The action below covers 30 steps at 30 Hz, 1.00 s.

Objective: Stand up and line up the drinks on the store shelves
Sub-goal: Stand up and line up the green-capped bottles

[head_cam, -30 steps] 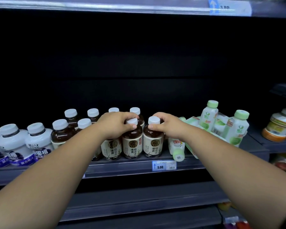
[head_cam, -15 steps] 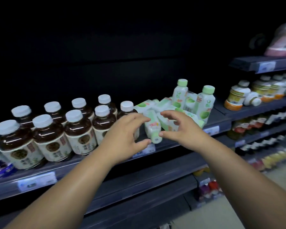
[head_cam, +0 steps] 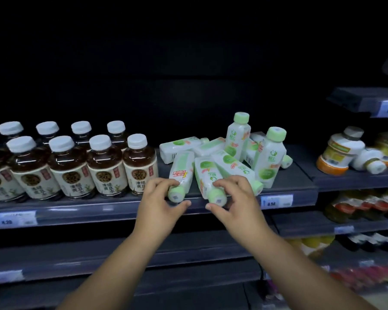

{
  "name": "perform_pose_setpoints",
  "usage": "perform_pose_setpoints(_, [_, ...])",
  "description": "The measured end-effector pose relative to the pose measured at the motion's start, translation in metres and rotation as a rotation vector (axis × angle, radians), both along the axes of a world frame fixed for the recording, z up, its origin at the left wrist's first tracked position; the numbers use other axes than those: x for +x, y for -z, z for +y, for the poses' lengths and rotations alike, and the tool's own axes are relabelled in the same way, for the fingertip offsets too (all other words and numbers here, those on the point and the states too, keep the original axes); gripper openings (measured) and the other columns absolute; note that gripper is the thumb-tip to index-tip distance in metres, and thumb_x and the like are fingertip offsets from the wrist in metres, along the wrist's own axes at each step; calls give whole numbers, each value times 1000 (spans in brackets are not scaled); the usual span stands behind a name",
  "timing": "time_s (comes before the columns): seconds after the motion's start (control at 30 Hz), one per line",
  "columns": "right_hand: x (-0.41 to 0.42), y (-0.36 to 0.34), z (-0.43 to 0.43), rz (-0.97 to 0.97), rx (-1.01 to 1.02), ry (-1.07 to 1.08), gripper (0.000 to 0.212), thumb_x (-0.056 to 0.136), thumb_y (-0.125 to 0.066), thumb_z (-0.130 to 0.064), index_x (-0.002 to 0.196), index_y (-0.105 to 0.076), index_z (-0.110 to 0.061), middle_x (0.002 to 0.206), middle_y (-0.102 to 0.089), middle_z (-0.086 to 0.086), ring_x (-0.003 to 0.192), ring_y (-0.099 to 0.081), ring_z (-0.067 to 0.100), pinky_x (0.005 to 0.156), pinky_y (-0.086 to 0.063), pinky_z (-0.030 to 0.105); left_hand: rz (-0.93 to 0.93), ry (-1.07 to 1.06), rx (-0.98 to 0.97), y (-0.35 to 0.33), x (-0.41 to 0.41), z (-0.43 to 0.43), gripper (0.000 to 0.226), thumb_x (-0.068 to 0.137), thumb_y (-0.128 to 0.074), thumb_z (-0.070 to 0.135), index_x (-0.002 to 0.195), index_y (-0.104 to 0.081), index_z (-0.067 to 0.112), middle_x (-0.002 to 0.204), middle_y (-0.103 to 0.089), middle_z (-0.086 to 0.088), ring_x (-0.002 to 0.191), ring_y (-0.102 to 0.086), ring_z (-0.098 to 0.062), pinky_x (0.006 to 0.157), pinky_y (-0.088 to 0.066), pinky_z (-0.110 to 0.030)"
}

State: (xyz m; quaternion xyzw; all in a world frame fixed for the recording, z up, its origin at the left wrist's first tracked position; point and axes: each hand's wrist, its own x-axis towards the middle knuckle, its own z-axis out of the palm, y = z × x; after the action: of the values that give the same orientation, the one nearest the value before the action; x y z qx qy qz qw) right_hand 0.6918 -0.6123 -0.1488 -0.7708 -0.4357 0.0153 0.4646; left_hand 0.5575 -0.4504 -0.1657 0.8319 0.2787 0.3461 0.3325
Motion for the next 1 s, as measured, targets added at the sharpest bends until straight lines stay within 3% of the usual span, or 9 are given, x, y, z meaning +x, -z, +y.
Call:
perform_pose_setpoints(0.1, [6, 3, 1, 41, -16, -4, 45, 75, -85, -34, 115, -64, -33, 114, -40, -25, 101, -55, 0, 87, -52, 27, -5, -94, -44, 1, 5, -10, 44, 69, -88, 28, 105, -62, 33, 107, -45, 22, 96, -56, -1, 78, -41, -4])
perform_pose_setpoints(0.2, [6, 6, 2, 132, -25, -35, 43, 76, -85, -37, 112, -61, -37, 112, -43, -22, 83, -62, 2, 82, -54, 30, 4, -116, -100, -3, 8, -9, 39, 71, -87, 28, 100, -61, 36, 104, -48, 17, 91, -60, -7, 77, -56, -26])
perform_pose_setpoints(0.27, [4, 8, 5, 170, 12, -44, 41, 75, -84, -36, 109, -61, -40, 111, -44, -23, 83, -64, 5, 82, -56, 35, 27, -100, -102, -4, 10, -6, 38, 71, -86, 30, 99, -61, 35, 104, -49, 16, 88, -61, -7, 74, -58, -34])
perform_pose_setpoints(0.47, [-4, 2, 10, 217, 126, 5, 36, 76, -83, -28, 104, -63, -36, 109, -46, -23, 96, -65, 13, 81, -58, 38, -23, -44, -84, -17, 5, -4, 32, 72, -83, 22, 93, -61, 32, 99, -51, 12, 84, -61, -9, 74, -56, -33])
perform_pose_setpoints(0.57, [-2, -18, 12, 157, 142, 78, 35, 77, -81, -24, 105, -63, -33, 108, -48, -20, 94, -59, 2, 81, -53, 27, -74, 7, -55, -41, 1, 0, 30, 72, -81, 23, 94, -63, 34, 99, -53, 16, 87, -60, -4, 75, -51, -24])
perform_pose_setpoints(0.67, [0, -48, 17, 92, 148, 138, 32, 77, -79, -27, 103, -63, -38, 106, -53, -18, 86, -56, 2, 75, -42, 19, -71, 50, 8, -73, -2, 3, 29, 75, -79, 28, 98, -63, 35, 99, -54, 17, 89, -56, 0, 74, -44, -17])
perform_pose_setpoints(0.8, [10, -80, 29, 50, 116, 189, 33, 76, -76, -29, 108, -68, -34, 108, -58, -13, 91, -59, 11, 78, -42, 22, -12, 53, 84, -104, 3, 9, 26, 77, -76, 33, 100, -63, 32, 94, -57, 11, 82, -55, -5, 71, -43, -23])
perform_pose_setpoints(1.0, [26, -121, 42, 7, 37, 103, 21, 79, -74, -28, 100, -70, -29, 92, -67, -15, 81, -62, 3, 71, -48, 22, 52, -13, 147, -139, 26, 16, 23, 79, -72, 41, 94, -61, 28, 83, -61, 10, 75, -58, -7, 64, -49, -30])
